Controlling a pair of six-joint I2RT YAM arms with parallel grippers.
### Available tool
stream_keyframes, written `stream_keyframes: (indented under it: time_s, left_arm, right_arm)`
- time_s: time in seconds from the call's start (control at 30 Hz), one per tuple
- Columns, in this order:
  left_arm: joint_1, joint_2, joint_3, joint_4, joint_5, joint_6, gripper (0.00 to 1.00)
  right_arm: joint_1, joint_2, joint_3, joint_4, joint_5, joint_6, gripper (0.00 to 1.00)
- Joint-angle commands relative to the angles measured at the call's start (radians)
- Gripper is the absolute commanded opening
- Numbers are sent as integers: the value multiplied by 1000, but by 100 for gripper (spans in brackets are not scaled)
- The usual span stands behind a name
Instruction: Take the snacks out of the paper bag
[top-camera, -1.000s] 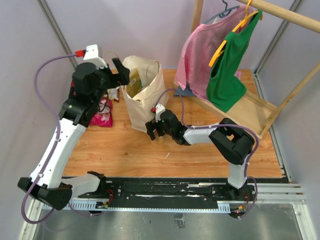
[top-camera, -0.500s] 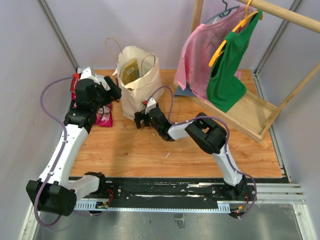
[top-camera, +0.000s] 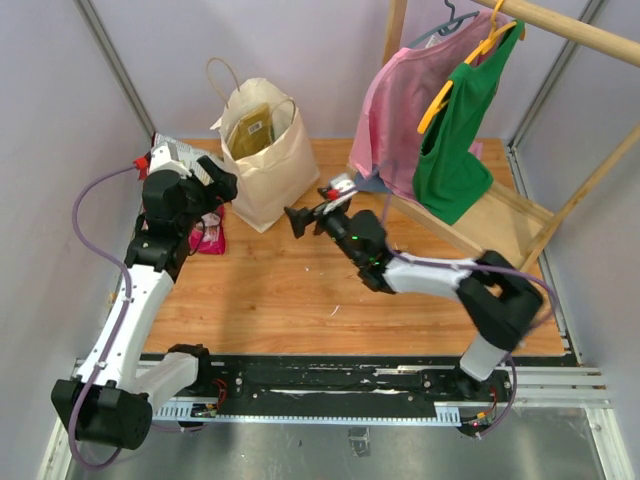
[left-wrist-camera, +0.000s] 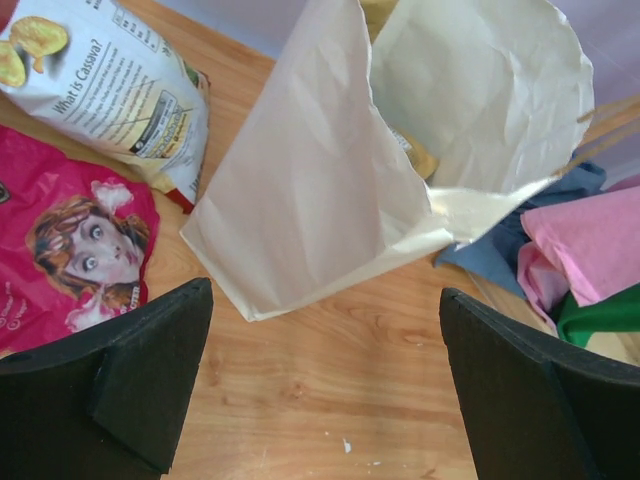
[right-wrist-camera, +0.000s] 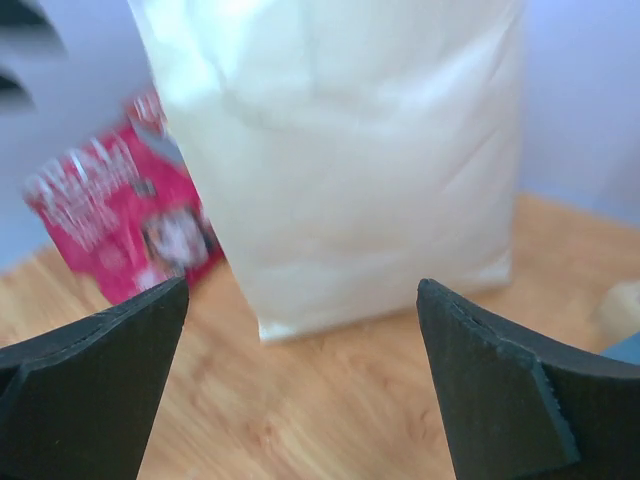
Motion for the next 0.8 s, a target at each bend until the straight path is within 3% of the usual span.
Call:
stream_keyframes:
  time_s: [0.0,0.07,0.17,0.33,0.53,0.77]
  left_arm:
    - [9,-20,-51,142,55,-45,100]
    - [9,-21,-68,174,76,-54,100]
    - [9,-15,-68,188,95,-49,100]
    - [9,-23,-60,183,121,-42,100]
    - [9,-37,-42,152,129,6,100]
    - [9,-60,-28,118,149,49,100]
  right_arm:
    - [1,-282,-130,22,111,-37,98]
    - [-42,-332,-40,-194,168,9,98]
    - [-132,-306,206,-552,133,80,98]
    - [-155,-208,511,-795,104,-45,99]
    - [-169,-115,779,-1126,-337,-357,99]
    - [-213,-46,945,-1265,-580,-556,92]
